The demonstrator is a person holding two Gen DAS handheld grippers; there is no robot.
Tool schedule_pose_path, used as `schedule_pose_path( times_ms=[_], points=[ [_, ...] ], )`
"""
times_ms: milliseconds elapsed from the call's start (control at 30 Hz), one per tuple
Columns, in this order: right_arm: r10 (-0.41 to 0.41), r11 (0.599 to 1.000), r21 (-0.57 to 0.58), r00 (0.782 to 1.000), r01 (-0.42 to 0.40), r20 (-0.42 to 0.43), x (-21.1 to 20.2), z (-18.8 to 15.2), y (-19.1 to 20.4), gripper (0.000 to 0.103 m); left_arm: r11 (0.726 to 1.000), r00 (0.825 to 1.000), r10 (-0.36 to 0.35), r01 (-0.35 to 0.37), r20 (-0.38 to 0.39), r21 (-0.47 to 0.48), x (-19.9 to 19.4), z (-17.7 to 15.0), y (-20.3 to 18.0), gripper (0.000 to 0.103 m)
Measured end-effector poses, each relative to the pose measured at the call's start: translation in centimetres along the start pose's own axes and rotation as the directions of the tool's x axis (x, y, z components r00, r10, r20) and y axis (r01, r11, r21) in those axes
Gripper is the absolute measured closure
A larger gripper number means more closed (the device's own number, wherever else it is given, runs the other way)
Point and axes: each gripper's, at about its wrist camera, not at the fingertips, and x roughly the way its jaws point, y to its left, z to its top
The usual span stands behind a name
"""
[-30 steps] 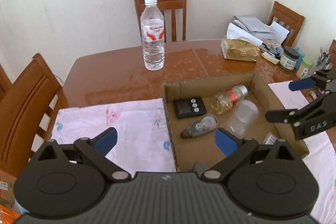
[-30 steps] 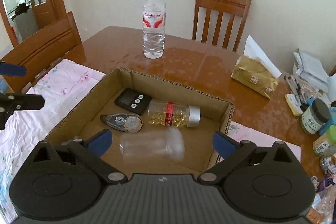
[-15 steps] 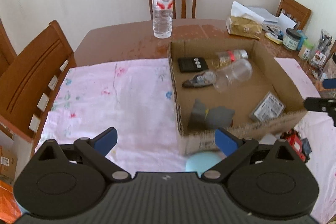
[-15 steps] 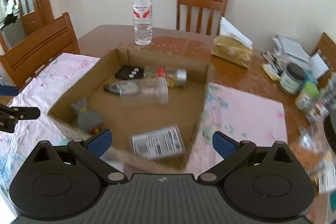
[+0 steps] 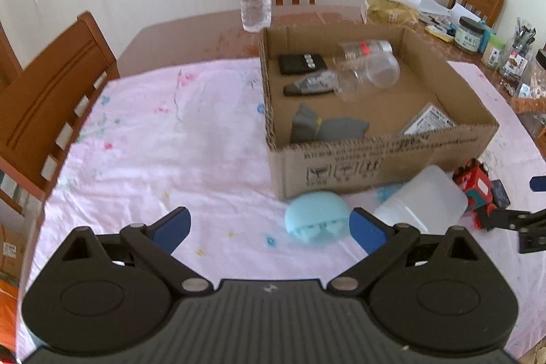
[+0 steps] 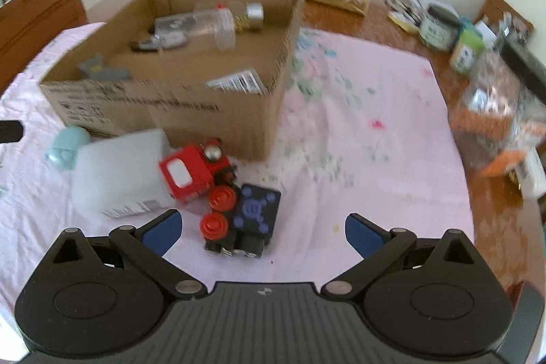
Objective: Organize rigid objects
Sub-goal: 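Lower the left tool and grasp the light blue round case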
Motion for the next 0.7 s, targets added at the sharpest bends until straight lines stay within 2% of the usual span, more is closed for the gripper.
schedule_pose_path(
  times_ms=[367,567,700],
  points=[
    [-0.119,0.988,0.096,0.993,0.118,0.008,2.8,-0.5,0.4,0.000,1.000,0.999,-0.017,0.017,-0.045,0.002,1.4,-1.0,-1.3,0.004],
    [-0.176,0.969,0.176,0.984,0.175,-0.013,2.7,-1.0,-2.1,0.000,1.000,0.998,-0.017,0.017,-0.056,0.000,2.2,-0.7,-1.6,0.004],
    [-0.155,0.962,0.220,0.987,0.159,-0.033,2.7,-1.4,-3.5,0.000,1.000,0.998,-0.020,0.019,-0.059,-0.018,3.2,-0.3,-1.5,0.004]
  ],
)
